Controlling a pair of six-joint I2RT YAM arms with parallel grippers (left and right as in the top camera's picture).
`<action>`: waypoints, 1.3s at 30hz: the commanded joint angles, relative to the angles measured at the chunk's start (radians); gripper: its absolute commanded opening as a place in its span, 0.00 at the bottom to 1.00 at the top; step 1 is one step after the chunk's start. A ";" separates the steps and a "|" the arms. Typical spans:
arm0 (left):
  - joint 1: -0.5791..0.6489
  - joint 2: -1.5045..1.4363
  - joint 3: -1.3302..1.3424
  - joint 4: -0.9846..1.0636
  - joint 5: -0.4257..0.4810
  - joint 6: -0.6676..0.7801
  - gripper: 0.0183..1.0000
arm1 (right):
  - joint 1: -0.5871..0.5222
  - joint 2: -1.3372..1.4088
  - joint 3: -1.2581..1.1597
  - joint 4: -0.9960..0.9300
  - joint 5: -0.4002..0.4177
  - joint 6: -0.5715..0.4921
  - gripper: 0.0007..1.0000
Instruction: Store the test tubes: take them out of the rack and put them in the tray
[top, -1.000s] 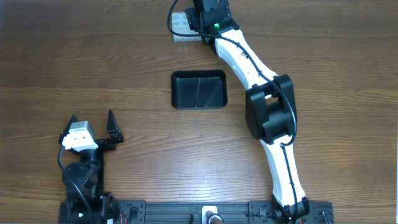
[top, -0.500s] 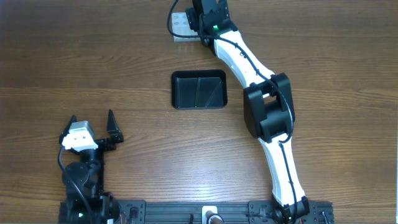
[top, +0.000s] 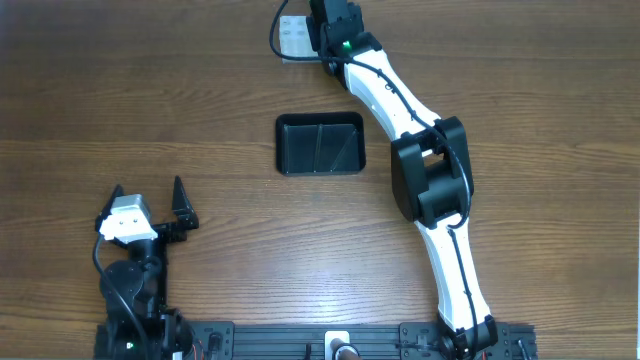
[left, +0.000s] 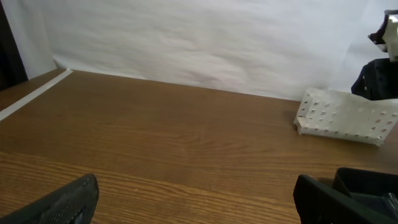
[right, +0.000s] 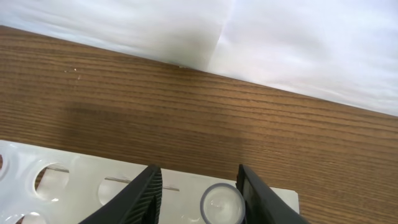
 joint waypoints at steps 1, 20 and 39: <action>0.007 -0.007 -0.004 0.002 0.003 0.011 1.00 | 0.003 0.015 0.002 0.003 0.013 0.023 0.38; 0.007 -0.007 -0.004 0.002 0.003 0.011 1.00 | 0.016 0.014 0.286 -0.262 0.012 0.027 0.32; 0.007 -0.007 -0.004 0.002 0.003 0.011 1.00 | 0.006 0.032 0.283 -0.289 0.012 0.060 0.90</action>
